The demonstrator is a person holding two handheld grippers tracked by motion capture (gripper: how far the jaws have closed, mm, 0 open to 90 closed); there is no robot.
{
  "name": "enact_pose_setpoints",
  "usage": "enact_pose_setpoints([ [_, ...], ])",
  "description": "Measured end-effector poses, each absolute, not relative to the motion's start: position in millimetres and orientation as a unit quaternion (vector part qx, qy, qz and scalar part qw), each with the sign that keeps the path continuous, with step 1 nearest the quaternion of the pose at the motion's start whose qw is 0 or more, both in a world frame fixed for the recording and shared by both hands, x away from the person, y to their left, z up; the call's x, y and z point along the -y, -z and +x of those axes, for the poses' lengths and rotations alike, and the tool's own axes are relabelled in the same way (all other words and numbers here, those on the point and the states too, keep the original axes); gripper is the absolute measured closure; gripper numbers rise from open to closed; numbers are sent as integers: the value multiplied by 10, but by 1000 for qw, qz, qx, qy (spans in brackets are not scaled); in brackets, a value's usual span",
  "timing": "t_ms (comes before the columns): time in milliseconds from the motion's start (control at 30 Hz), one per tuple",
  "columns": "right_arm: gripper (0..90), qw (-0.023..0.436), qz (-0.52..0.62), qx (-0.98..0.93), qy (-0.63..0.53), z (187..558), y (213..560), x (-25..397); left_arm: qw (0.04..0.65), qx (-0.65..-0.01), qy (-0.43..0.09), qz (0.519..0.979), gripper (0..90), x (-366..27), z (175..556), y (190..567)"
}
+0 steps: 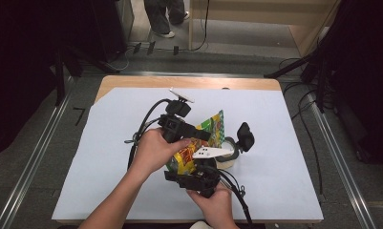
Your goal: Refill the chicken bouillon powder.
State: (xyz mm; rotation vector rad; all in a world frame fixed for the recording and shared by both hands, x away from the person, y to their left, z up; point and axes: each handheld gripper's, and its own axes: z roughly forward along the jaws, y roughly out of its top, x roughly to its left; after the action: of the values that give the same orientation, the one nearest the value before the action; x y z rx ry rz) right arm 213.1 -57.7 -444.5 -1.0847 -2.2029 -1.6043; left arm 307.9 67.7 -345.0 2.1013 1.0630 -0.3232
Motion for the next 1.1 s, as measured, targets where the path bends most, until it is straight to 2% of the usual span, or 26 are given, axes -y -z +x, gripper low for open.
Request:
enact_pose_setpoints([
  [200, 611, 129, -377, 731, 554, 2153, 4499, 591, 370, -408, 121, 826, 721, -635, 3065, 3464],
  [333, 647, 109, -375, 740, 548, 2139, 4500, 587, 369, -410, 121, 825, 724, -639, 3068, 3472],
  [1100, 654, 106, -376, 734, 555, 2096, 4473, 612, 373, -409, 127, 823, 719, -611, 3067, 3482],
])
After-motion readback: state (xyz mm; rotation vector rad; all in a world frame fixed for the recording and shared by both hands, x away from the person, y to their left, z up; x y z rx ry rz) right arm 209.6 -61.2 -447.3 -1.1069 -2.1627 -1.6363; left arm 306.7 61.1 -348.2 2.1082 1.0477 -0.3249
